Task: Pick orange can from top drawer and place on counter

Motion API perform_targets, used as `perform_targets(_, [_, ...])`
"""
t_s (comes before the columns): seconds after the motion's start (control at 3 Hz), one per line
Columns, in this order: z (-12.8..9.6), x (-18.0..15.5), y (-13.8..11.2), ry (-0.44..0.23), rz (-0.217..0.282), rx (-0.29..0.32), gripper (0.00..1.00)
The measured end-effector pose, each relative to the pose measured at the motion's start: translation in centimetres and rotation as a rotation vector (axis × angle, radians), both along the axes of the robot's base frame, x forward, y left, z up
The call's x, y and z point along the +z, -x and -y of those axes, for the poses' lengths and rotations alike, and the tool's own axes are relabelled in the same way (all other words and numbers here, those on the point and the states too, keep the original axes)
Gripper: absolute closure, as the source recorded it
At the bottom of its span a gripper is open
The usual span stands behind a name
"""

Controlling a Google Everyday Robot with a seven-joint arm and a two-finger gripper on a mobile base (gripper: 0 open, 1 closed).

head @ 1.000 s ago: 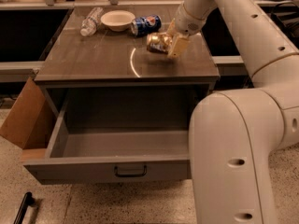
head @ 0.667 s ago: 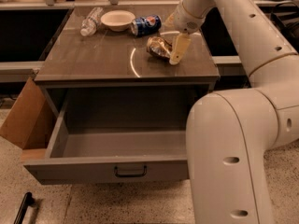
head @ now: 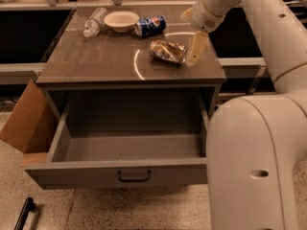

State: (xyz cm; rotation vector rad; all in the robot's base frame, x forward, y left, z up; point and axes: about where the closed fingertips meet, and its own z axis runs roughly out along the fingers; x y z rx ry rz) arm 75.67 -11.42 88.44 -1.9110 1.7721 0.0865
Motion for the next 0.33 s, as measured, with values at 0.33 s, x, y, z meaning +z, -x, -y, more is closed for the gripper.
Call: perform_targets(0.33, [2.60, 0.99, 1.78, -0.053, 0.019, -0.034, 0.00])
